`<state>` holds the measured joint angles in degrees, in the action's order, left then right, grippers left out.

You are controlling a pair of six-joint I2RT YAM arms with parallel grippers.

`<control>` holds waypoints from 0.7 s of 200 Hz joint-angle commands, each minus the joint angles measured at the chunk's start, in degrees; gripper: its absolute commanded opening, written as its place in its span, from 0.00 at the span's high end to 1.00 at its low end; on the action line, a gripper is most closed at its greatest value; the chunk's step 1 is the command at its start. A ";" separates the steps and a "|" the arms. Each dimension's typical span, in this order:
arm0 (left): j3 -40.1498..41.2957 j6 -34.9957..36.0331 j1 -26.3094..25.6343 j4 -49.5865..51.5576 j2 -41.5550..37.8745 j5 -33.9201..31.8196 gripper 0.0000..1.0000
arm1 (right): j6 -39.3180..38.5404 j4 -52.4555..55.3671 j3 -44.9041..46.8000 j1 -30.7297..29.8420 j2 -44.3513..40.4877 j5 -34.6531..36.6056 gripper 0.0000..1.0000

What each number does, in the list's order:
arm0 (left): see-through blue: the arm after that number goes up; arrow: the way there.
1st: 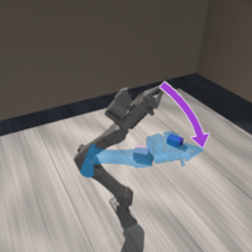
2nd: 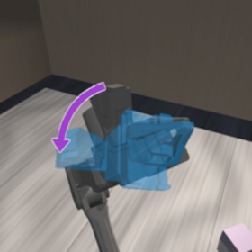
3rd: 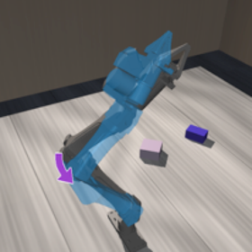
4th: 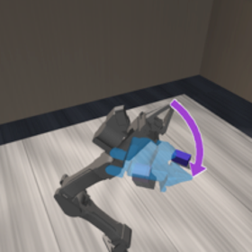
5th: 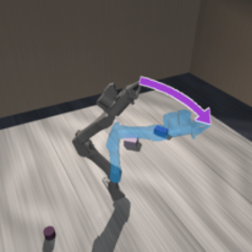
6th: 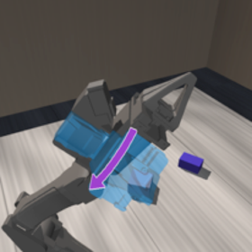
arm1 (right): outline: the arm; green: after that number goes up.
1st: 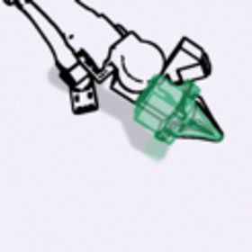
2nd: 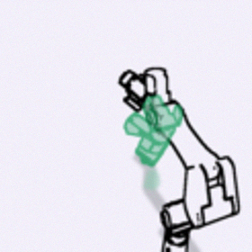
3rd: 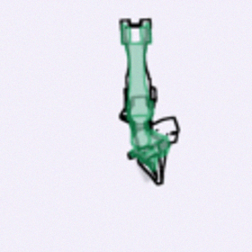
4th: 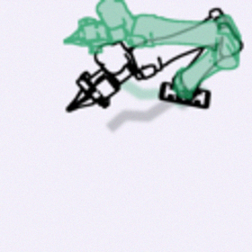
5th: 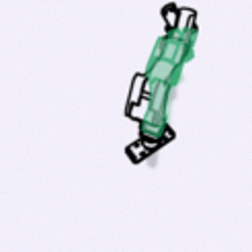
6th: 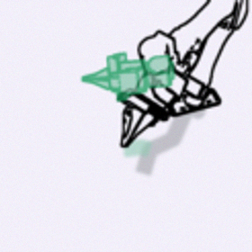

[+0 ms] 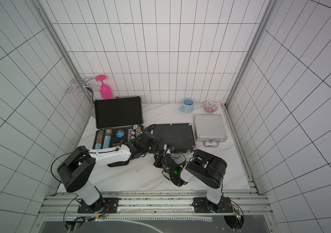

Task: Close the poker set cases
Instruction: Fasten the fastener on the poker set case.

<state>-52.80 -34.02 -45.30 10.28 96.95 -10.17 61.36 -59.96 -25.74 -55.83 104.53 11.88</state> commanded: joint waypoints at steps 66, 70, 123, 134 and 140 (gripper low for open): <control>6.38 2.83 -0.85 27.34 6.17 6.39 0.42 | 5.08 0.18 -1.03 3.00 4.44 0.87 0.96; 6.47 2.83 -0.78 27.33 6.15 6.42 0.42 | 5.08 -0.04 -0.88 3.16 4.50 0.83 0.97; 7.21 2.59 -0.85 26.55 6.41 6.87 0.42 | 6.81 0.42 0.86 4.33 4.43 1.75 0.97; 7.21 2.54 -0.85 26.54 6.37 6.86 0.42 | 7.47 0.79 0.99 4.33 4.66 1.95 0.97; 7.26 2.48 -0.87 26.54 6.26 6.84 0.42 | 7.87 1.06 1.12 4.33 4.63 2.15 0.97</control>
<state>-52.84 -34.04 -44.99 10.72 96.75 -9.61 66.08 -62.43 -25.67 -54.19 106.67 9.13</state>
